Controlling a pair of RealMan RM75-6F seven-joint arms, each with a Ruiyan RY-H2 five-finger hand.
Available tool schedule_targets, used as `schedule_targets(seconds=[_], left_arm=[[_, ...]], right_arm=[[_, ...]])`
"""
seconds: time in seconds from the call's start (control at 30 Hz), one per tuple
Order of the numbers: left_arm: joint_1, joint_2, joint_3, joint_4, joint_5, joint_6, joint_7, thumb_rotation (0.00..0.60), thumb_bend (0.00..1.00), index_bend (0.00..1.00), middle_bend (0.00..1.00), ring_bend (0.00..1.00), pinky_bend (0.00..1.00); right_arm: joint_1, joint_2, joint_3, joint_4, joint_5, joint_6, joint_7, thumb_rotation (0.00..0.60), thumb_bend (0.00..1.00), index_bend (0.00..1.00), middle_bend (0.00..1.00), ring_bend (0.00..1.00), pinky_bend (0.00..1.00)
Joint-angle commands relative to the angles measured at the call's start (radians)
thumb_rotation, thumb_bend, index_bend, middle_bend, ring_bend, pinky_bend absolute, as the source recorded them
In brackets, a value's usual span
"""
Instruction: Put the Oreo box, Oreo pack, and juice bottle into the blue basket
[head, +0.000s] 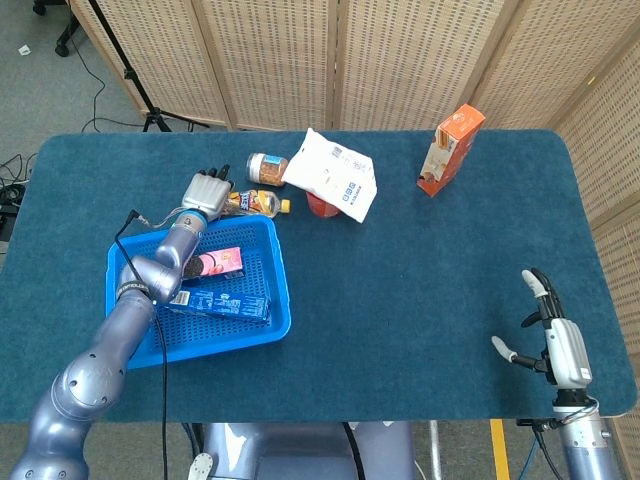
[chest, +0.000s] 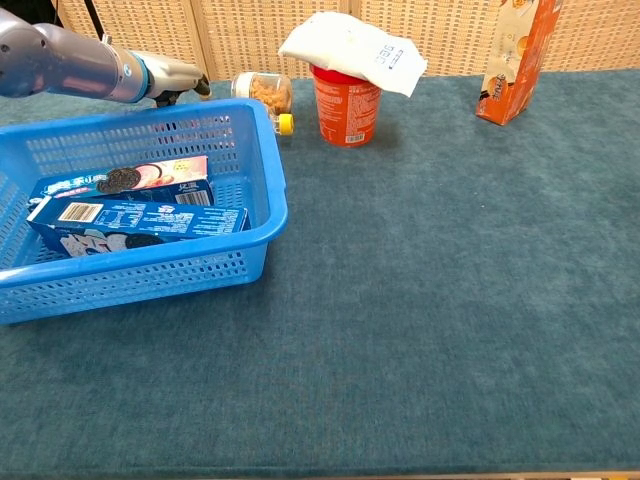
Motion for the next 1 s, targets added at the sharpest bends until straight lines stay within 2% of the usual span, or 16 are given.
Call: schedule_targets(seconds=[0.03, 0.43, 1.0], left_arm=[[-0.005, 0.010, -0.003, -0.009, -0.003, -0.010, 0.000, 0.600, 0.32, 0.32, 0.02, 0.08, 0.20], [-0.012, 0.041, -0.012, -0.035, -0.013, -0.027, 0.005, 0.600, 0.31, 0.30, 0.02, 0.07, 0.20], [-0.046, 0.072, -0.025, -0.038, -0.037, -0.147, 0.026, 0.600, 0.31, 0.25, 0.00, 0.05, 0.20]], right_arm=[[0.000, -0.001, 0.000, 0.000, 0.000, 0.001, 0.000, 0.600, 0.23, 0.00, 0.00, 0.00, 0.46], [-0.001, -0.004, -0.001, -0.002, -0.006, 0.008, -0.002, 0.600, 0.23, 0.00, 0.00, 0.00, 0.46], [0.001, -0.009, -0.004, 0.004, -0.006, 0.004, 0.003, 0.600, 0.23, 0.00, 0.00, 0.00, 0.46]])
